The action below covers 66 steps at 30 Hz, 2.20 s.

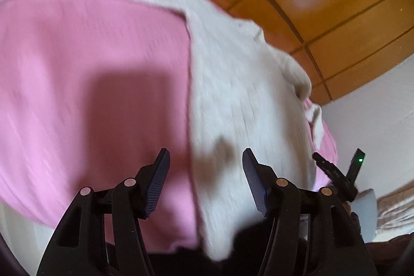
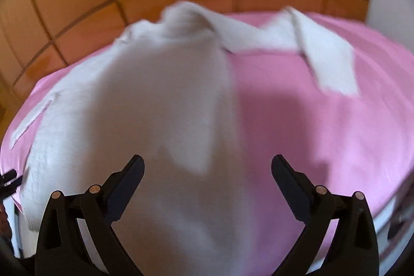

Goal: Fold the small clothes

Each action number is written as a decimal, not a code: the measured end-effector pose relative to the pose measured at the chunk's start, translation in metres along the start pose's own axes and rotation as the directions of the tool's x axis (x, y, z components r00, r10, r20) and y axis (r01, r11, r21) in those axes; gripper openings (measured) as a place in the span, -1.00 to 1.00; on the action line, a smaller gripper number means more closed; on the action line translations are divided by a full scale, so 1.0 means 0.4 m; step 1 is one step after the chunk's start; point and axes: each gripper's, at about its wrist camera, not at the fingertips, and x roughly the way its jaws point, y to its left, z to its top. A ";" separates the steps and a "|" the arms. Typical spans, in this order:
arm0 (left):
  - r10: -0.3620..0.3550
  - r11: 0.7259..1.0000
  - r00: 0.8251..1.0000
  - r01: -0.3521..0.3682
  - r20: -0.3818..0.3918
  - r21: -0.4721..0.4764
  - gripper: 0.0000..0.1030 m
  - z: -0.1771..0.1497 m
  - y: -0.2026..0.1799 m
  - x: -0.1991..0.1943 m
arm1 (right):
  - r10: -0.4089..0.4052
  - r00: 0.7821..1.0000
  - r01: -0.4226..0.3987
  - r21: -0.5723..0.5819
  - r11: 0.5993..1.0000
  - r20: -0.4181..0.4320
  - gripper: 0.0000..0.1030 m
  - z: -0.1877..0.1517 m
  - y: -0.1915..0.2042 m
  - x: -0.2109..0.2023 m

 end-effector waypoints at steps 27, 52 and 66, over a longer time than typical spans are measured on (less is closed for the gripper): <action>0.305 0.932 0.951 -0.310 0.055 0.186 -0.02 -0.034 -0.100 0.008 | 0.063 0.998 -0.063 -0.027 0.998 -0.002 -0.16 -0.050 -0.037 -0.098; 0.345 0.848 0.914 -0.400 0.212 0.347 0.17 0.203 -0.293 0.437 | -0.506 0.797 0.511 0.078 0.856 0.329 -0.78 0.339 -0.293 -0.184; 0.325 0.852 0.927 -0.373 0.188 0.367 0.38 0.217 -0.288 0.446 | -0.764 0.634 0.722 0.263 0.640 0.120 -0.80 0.648 -0.575 -0.123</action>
